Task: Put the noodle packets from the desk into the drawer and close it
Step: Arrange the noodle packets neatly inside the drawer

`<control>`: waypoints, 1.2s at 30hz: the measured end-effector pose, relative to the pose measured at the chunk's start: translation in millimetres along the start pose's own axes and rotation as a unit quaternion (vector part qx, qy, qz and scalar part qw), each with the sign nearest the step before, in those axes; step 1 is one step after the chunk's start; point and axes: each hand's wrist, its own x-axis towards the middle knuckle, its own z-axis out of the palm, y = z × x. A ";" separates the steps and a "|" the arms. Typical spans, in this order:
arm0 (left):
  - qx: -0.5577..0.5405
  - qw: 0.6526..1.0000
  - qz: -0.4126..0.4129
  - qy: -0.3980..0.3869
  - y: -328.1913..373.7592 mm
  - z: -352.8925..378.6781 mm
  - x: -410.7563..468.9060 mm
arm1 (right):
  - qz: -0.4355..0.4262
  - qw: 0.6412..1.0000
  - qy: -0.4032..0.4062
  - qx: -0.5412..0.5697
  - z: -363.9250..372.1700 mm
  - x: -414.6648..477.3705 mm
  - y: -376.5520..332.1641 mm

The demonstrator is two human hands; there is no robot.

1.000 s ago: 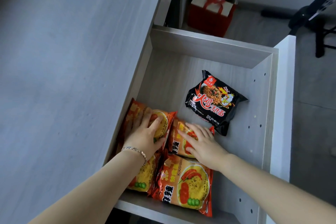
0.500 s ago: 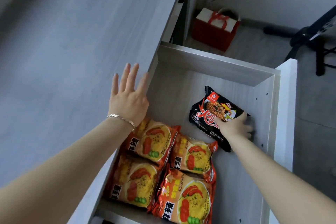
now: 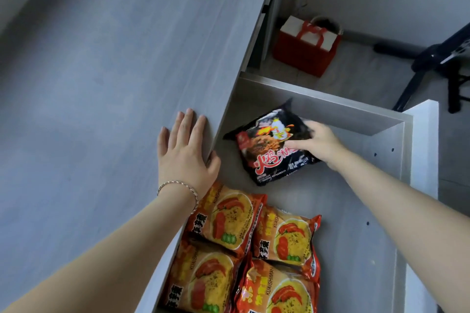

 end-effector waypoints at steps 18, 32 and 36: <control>-0.001 1.000 0.005 -0.012 -2.1 -2.9 2.8 | 0.197 0.956 0.171 0.134 115.2 3.1 6.2; 0.004 1.000 0.013 -0.025 -0.2 -3.5 1.5 | 0.095 0.980 -0.138 -0.103 75.8 -14.5 10.8; 0.035 0.998 0.009 -0.047 2.8 -4.8 0.6 | 0.039 0.977 -0.122 -0.169 47.1 -52.2 3.1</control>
